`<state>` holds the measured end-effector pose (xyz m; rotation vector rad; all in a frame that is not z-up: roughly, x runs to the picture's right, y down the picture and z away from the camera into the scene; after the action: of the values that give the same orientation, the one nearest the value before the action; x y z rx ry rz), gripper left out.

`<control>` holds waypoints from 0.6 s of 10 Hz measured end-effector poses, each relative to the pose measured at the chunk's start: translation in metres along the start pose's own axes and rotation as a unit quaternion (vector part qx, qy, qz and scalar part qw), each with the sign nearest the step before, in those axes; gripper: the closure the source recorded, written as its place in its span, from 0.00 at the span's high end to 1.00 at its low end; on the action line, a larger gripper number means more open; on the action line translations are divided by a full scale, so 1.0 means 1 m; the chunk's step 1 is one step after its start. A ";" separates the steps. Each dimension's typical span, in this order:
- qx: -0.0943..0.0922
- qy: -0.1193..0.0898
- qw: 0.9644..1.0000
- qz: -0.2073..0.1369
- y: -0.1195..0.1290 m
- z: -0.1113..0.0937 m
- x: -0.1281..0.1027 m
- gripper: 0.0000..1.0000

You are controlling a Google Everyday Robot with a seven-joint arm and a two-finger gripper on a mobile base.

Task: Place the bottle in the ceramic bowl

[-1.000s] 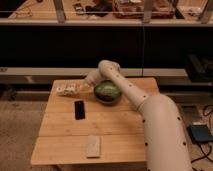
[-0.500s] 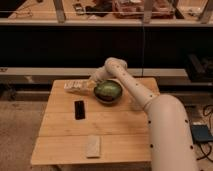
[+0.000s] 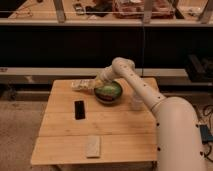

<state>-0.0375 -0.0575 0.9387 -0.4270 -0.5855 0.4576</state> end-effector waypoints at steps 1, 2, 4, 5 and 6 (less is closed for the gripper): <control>0.003 0.003 1.000 0.006 -0.003 -0.007 0.008 0.14; 0.005 0.003 1.000 0.013 -0.007 -0.014 0.016 0.14; 0.004 -0.007 1.000 0.022 -0.009 -0.024 0.028 0.14; 0.004 -0.011 1.000 0.027 -0.011 -0.029 0.036 0.14; 0.006 -0.013 0.999 0.033 -0.013 -0.035 0.046 0.14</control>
<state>0.0211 -0.0527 0.9382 -0.4316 -0.5943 0.5301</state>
